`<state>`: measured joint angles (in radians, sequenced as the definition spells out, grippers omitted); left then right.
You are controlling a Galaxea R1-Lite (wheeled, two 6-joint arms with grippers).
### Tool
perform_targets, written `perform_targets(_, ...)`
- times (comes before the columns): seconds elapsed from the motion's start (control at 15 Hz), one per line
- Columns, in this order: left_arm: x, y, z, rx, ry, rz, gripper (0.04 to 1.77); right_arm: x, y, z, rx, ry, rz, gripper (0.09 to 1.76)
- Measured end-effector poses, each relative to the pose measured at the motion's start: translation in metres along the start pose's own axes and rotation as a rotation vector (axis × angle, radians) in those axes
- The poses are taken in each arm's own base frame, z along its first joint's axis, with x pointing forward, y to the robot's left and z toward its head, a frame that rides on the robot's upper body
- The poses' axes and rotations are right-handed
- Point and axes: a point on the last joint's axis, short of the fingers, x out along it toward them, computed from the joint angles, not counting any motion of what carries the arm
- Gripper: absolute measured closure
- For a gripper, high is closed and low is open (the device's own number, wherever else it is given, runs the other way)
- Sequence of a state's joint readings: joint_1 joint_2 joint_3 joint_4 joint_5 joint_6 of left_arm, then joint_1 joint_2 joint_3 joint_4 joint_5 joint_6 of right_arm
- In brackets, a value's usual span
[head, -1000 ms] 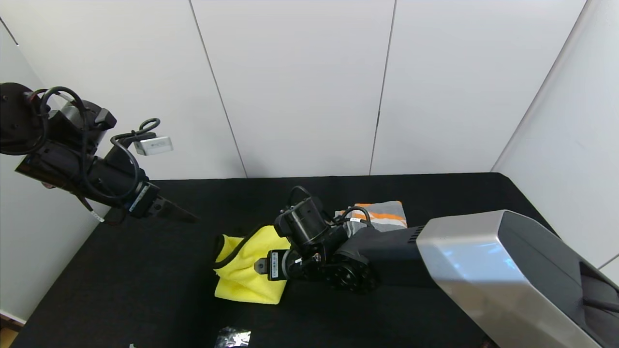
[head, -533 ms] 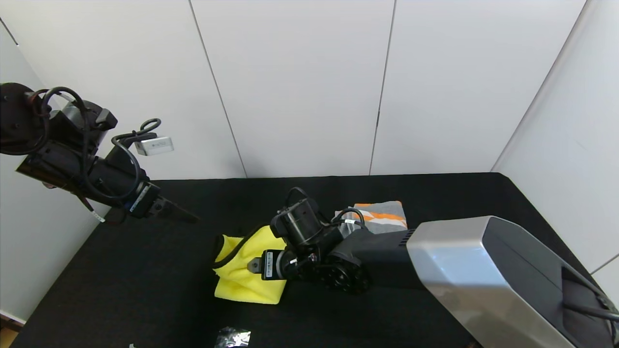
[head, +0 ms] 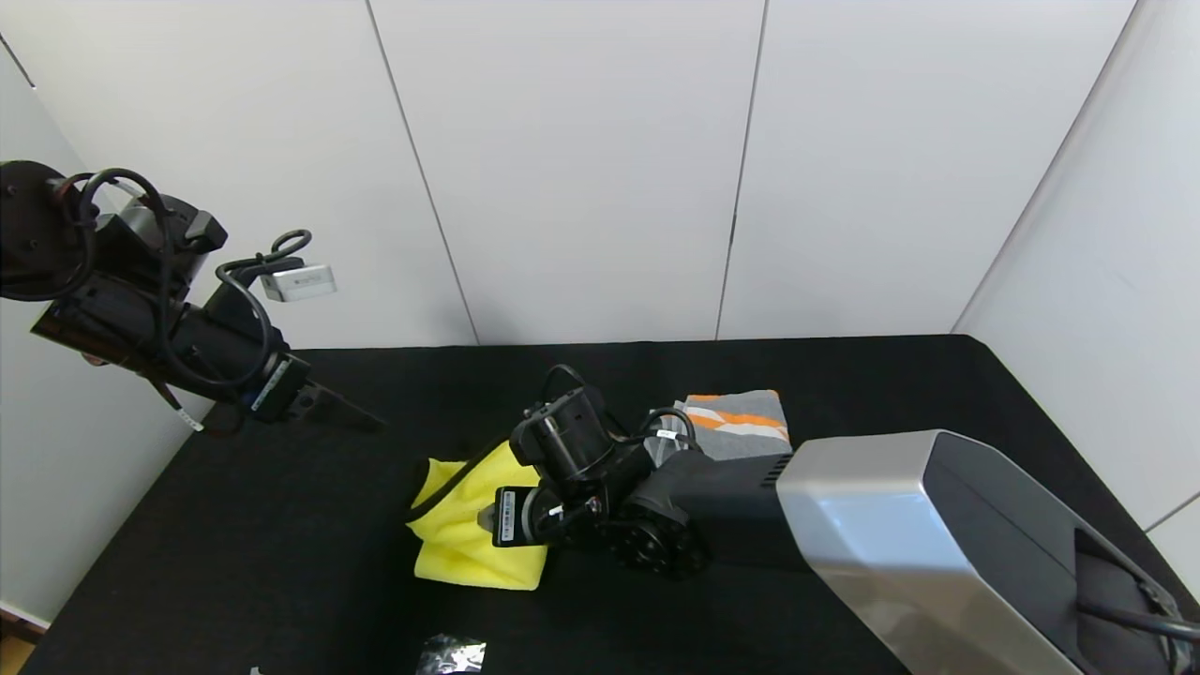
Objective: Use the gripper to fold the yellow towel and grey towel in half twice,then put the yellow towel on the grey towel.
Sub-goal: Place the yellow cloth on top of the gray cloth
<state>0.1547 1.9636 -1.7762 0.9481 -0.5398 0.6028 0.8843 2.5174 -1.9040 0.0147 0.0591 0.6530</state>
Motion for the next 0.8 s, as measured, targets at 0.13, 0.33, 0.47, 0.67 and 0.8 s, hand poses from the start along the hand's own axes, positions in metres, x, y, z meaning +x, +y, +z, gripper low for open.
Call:
perform_targets(0.13, 0.0001, 0.0000, 0.0000, 0.000, 0.000, 0.000, 0.09, 0.0012, -0.0005, -0.0009, -0.001, 0.003, -0.001, 0.93)
perform_targets(0.33, 0.0006, 0.0002, 0.0000, 0.000, 0.001, -0.001, 0.09, 0.0010, -0.0004, -0.0008, -0.001, 0.003, -0.001, 1.72)
perform_targets(0.47, 0.0008, 0.0003, -0.0001, -0.001, 0.002, -0.001, 0.09, 0.0006, 0.0000, -0.0007, -0.001, 0.002, 0.000, 1.72)
perform_targets(0.67, 0.0013, 0.0003, 0.0000, -0.001, 0.002, -0.002, 0.09, -0.0014, 0.0013, 0.0009, -0.002, -0.001, 0.003, 1.72)
perform_targets(0.8, 0.0014, 0.0004, 0.0000, 0.000, 0.002, -0.003, 0.09, -0.0045, 0.0031, 0.0032, -0.007, -0.008, 0.007, 1.72)
